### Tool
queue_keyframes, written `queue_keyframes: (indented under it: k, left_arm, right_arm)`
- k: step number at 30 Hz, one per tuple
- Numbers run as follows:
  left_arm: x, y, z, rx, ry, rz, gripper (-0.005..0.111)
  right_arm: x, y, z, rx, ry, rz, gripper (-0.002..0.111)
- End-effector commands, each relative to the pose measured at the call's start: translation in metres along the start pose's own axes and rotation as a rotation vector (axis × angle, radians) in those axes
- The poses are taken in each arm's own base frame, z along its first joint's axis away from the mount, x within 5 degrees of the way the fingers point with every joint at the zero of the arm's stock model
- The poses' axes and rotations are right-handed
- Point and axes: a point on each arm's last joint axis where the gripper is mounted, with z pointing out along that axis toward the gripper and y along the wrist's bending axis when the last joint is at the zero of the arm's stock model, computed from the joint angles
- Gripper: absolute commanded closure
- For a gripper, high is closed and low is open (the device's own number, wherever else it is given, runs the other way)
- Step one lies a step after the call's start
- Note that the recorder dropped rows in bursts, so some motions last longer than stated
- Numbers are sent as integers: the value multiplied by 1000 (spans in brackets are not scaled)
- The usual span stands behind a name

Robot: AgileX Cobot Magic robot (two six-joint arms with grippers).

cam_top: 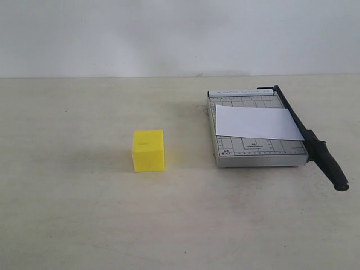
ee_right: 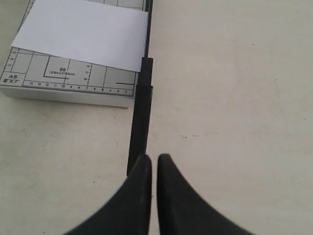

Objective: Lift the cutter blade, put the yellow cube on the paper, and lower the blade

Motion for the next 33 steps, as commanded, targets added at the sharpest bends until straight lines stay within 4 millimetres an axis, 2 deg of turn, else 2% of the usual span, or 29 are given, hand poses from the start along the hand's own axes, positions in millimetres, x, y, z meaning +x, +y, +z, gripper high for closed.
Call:
queue_keyframes:
  k: [1,3,13,22,29,33]
  left_arm:
    - [-2,1,0,-7,-18,2,102]
    - [-2,1,0,-7,-18,2,102]
    - [-2,1,0,-7,-18,2,102]
    - [-2,1,0,-7,-18,2,102]
    - [-2,1,0,-7,-18,2,102]
    - [-2,1,0,-7,-18,2,102]
  right_arm:
    - [20,1,8,9,-7,-12,104]
    - [26,2,8,0,-43,26,104]
    - [23,3,-17,15,-208,31,104]
    - [23,3,-17,13,-210,52,104]
    - [35,3,-9,17,-207,66,104]
    - [34,3,-9,19,-220,66,104]
